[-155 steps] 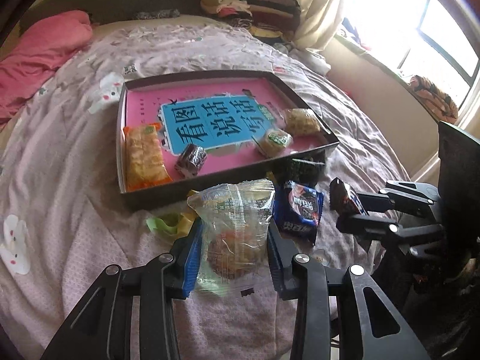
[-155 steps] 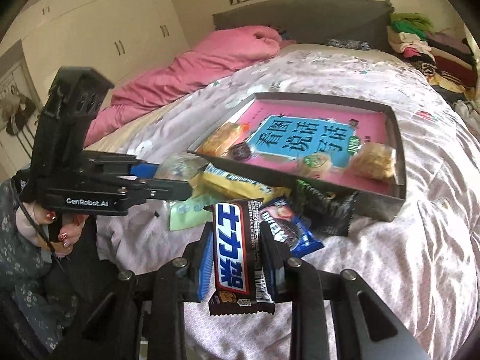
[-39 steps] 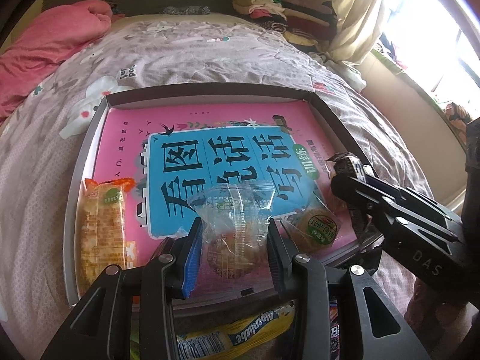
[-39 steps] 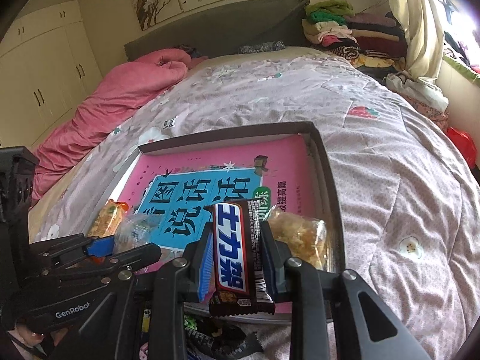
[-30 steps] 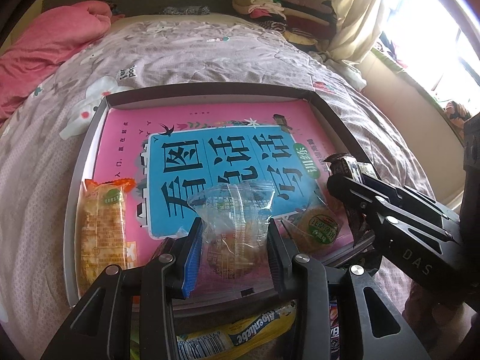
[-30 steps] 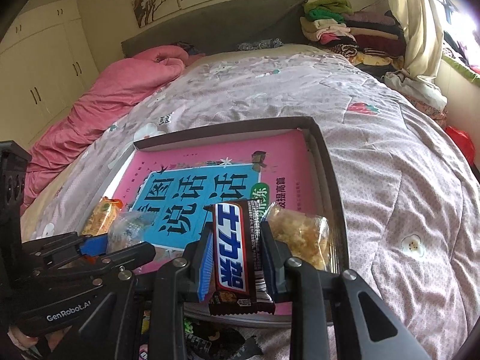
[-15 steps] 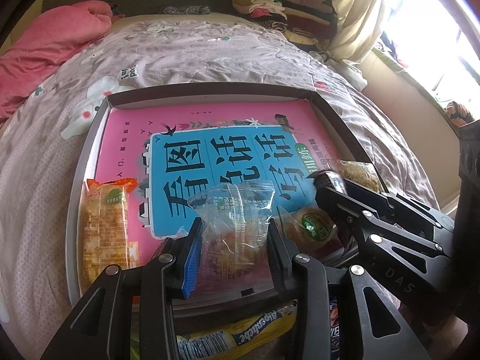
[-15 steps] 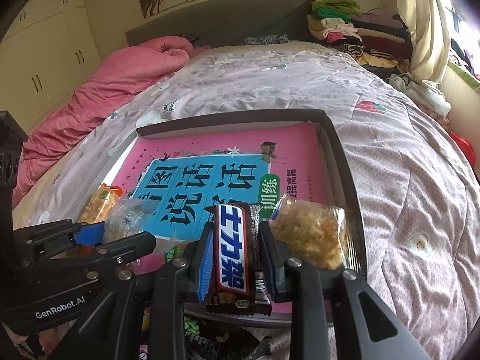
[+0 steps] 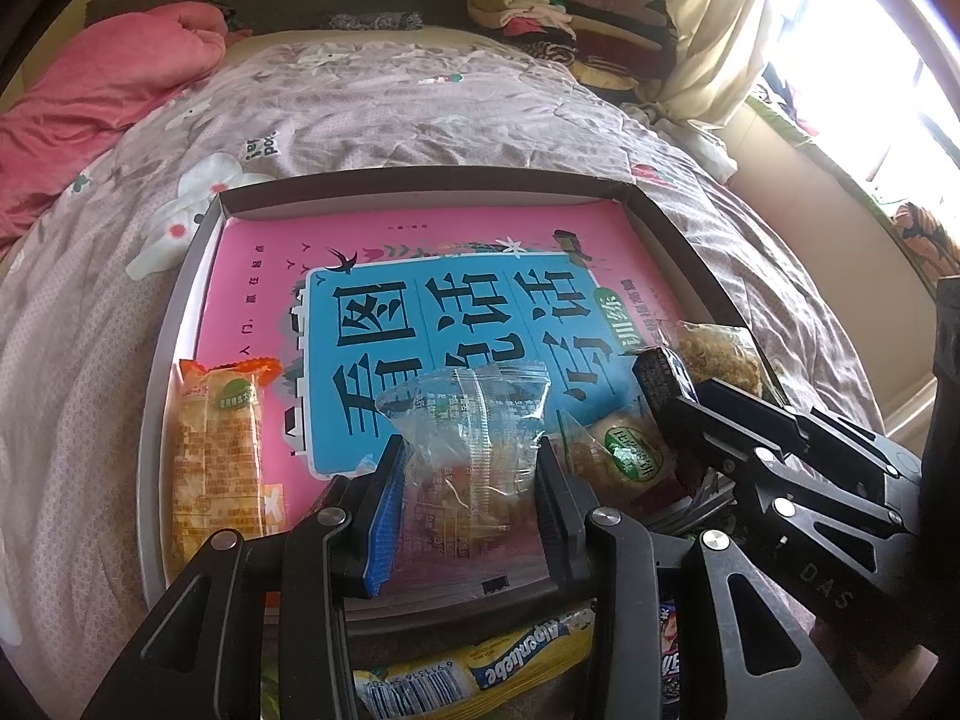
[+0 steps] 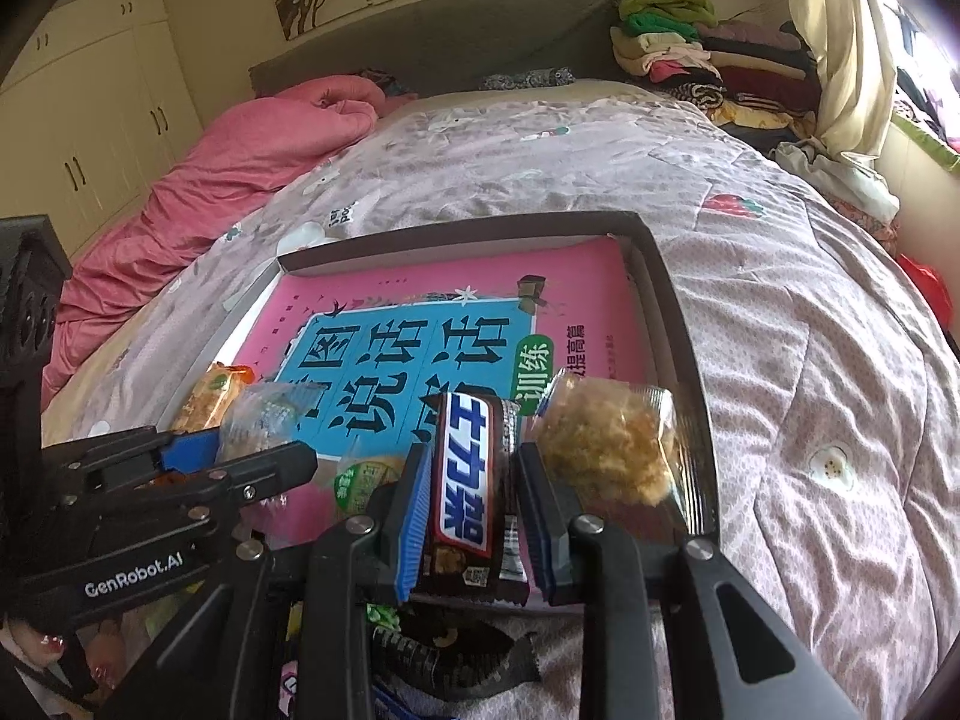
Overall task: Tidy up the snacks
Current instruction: 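Lower the pastry bag into the tray and open the left tool while the right tool lowers the bar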
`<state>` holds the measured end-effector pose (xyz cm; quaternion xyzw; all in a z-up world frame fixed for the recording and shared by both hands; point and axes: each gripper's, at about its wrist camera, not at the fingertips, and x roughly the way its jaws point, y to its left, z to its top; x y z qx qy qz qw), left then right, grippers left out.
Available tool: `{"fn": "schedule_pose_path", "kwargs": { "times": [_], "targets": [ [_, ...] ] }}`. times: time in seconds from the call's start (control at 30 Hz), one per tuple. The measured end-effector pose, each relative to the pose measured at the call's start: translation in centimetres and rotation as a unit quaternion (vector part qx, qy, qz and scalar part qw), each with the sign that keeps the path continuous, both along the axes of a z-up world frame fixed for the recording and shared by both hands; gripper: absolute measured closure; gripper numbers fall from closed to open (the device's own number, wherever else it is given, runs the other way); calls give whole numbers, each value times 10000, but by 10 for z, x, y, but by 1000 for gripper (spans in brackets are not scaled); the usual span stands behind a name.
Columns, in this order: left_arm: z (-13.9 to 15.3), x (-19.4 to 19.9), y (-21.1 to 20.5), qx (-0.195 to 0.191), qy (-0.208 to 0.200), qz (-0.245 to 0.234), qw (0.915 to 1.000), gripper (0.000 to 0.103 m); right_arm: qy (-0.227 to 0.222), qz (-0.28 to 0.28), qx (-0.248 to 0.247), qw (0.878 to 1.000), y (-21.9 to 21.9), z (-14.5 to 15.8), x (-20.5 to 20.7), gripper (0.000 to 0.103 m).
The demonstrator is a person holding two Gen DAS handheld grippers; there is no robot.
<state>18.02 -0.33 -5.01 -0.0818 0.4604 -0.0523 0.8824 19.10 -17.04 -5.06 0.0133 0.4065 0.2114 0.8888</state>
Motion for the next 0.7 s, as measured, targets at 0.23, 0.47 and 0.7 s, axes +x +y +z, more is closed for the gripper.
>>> {"fn": "schedule_pose_path", "kwargs": {
  "times": [0.23,0.47,0.7],
  "targets": [
    [2,1,3,16,-11,26,10000,62,23,43,8,10000,-1,0,-6,74],
    [4,-1,3,38,-37,41,10000,61,17,141,19,9999,2,3,-11,74],
    [5,-1,3,23,-49,48,10000,60,-15,165,96,9998,-1,7,-15,74]
  ]
}}
